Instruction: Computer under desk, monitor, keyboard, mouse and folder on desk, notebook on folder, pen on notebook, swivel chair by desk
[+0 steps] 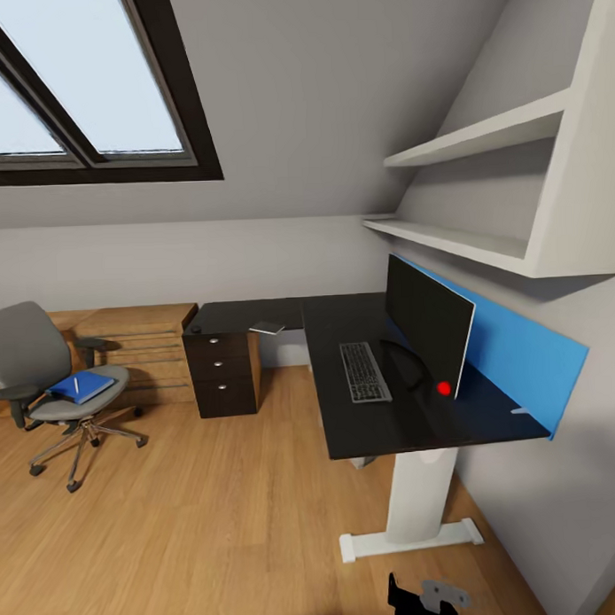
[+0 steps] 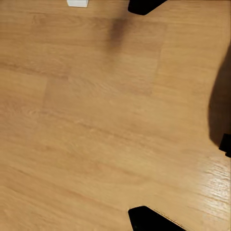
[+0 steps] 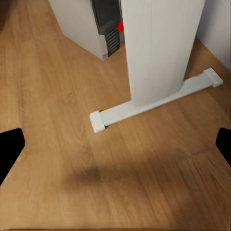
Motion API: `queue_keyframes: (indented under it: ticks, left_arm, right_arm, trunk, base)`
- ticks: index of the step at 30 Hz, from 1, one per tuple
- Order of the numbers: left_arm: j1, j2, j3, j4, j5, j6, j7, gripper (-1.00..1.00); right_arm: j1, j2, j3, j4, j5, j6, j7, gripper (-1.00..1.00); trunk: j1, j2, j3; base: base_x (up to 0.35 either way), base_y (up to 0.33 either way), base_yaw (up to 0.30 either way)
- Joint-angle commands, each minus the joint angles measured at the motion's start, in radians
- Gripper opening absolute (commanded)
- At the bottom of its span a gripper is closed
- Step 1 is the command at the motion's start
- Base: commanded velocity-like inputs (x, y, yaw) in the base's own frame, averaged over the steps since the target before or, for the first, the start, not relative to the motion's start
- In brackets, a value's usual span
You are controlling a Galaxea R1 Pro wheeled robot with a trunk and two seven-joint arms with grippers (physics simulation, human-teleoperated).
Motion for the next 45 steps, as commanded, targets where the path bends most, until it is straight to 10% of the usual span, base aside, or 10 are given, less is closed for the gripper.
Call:
queue_keyframes:
  ticks: [1, 45]
  left_arm:
    - [0.0, -0.001, -0.001, 0.011, 0.008, -0.002, 0.001, 1.0]
    - [0.0, -0.001, -0.001, 0.028, 0.007, -0.004, 0.001, 1.0]
  right_arm:
    - [-0.001, 0.008, 0.008, 0.001, -0.001, -0.004, -0.007, 1.0]
    - [0.002, 0.047, 0.01, 0.009, 0.104, -0.002, -0.007, 1.0]
  trunk:
    - [0.0, -0.001, -0.002]
    - [0.0, -0.001, -0.003]
  base:
    - [0.053, 0.303, -0.03]
    - [0.234, 0.242, 0.14]
